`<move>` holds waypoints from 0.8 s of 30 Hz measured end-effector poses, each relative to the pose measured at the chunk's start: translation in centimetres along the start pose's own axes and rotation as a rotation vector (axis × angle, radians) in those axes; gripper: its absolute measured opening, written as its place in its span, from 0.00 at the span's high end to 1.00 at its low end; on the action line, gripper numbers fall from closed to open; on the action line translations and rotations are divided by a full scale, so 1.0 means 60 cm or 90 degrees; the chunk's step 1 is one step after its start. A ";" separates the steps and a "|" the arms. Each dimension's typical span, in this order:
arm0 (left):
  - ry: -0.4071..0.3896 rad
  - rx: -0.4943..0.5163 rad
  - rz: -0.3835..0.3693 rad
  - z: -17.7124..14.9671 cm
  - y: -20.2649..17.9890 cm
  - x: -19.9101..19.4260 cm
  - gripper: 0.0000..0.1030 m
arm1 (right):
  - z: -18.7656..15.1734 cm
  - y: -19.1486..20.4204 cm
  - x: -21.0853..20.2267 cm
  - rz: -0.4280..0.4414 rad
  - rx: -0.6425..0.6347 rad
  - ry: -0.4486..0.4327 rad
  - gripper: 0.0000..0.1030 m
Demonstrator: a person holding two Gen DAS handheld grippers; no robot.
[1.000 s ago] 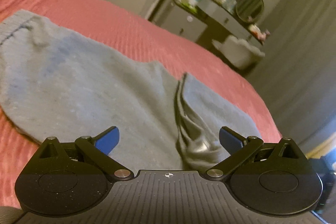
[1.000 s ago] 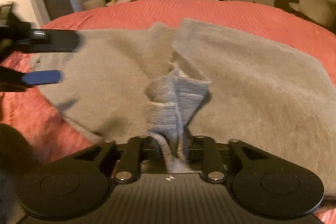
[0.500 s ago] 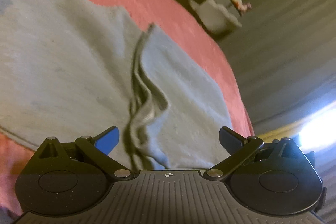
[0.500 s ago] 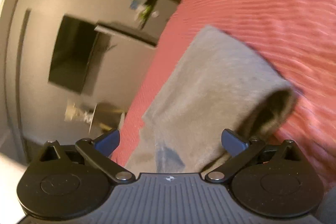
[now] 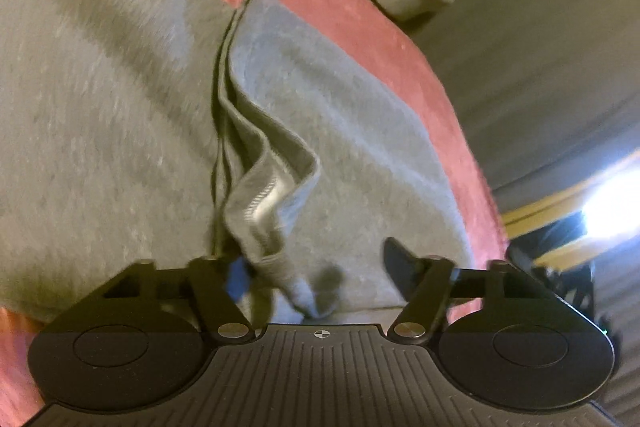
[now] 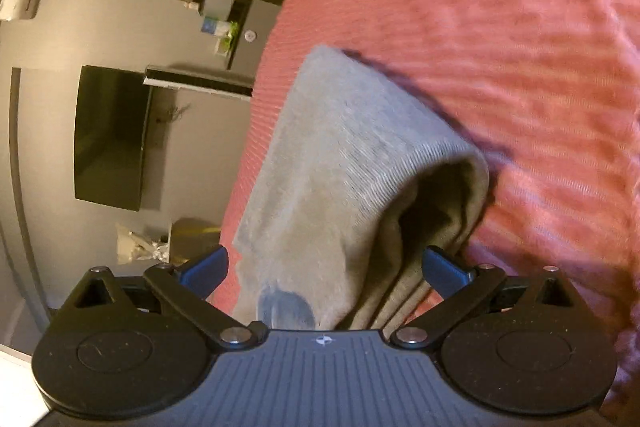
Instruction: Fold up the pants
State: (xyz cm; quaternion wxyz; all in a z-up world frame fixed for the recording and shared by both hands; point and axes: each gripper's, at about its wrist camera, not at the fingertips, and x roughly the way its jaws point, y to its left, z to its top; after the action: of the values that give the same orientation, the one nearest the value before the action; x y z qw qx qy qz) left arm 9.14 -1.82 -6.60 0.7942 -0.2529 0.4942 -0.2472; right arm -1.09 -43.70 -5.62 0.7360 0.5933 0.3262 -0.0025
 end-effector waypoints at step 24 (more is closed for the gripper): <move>0.016 0.029 0.047 -0.012 0.001 0.012 0.34 | 0.001 0.036 0.029 -0.035 -0.125 -0.095 0.04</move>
State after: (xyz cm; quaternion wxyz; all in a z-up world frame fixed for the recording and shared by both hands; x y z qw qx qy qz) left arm 8.78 -2.34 -7.37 0.8020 -0.2134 0.5076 -0.2317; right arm 1.14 -42.44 -4.58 0.8124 0.5075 0.2851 -0.0353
